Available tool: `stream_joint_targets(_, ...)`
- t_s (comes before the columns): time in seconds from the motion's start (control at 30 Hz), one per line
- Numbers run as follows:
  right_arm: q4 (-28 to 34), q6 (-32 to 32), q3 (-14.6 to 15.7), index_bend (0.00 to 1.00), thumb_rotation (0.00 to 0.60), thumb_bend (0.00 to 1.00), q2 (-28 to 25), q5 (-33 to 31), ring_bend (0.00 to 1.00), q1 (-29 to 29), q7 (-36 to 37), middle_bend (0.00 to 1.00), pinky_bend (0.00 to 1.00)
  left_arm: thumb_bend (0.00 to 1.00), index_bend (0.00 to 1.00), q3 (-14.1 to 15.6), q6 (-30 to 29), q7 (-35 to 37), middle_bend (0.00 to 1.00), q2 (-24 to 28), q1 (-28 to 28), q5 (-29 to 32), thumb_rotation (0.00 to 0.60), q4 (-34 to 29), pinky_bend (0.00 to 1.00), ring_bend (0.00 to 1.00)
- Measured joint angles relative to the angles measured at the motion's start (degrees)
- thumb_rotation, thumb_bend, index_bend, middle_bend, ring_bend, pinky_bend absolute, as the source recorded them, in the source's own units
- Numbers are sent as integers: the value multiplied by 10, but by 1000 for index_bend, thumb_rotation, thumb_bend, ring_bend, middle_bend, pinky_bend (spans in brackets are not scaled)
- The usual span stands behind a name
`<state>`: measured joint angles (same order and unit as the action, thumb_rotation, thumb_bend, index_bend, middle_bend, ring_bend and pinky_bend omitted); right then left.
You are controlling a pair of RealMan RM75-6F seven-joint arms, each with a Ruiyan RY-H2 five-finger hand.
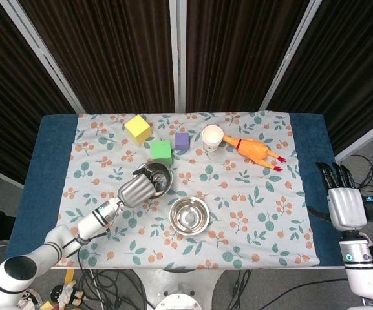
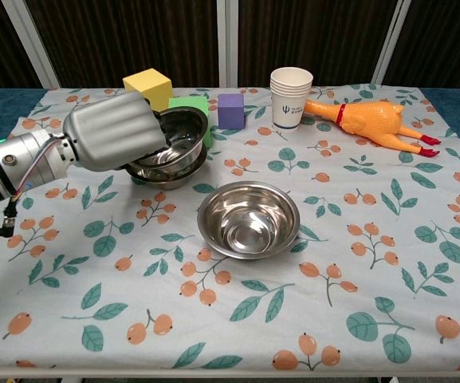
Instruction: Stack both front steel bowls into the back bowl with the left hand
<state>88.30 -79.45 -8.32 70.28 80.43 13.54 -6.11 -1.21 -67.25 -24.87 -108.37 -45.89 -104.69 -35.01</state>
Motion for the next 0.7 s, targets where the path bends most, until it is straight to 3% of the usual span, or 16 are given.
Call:
stream_joint_targets(0.3, 0, 2, -1, 23, 600, 0, 0, -1, 0, 1, 0, 100, 28, 263, 499, 13, -30, 29, 633, -9, -12, 4, 600, 38, 624, 569)
stream_joint_targets(0.53, 5, -2, 1, 23, 600, 0, -1, 3, 0, 0, -2, 100, 28, 261, 491, 18, -41, 26, 627, 12, -13, 11, 600, 20, 622, 565)
stream_joint_targets(0.7, 8, -5, 3, 23, 600, 0, -2, 8, 0, -1, -2, 101, 28, 261, 491, 20, -50, 4, 627, 42, -2, 19, 600, -27, 621, 565)
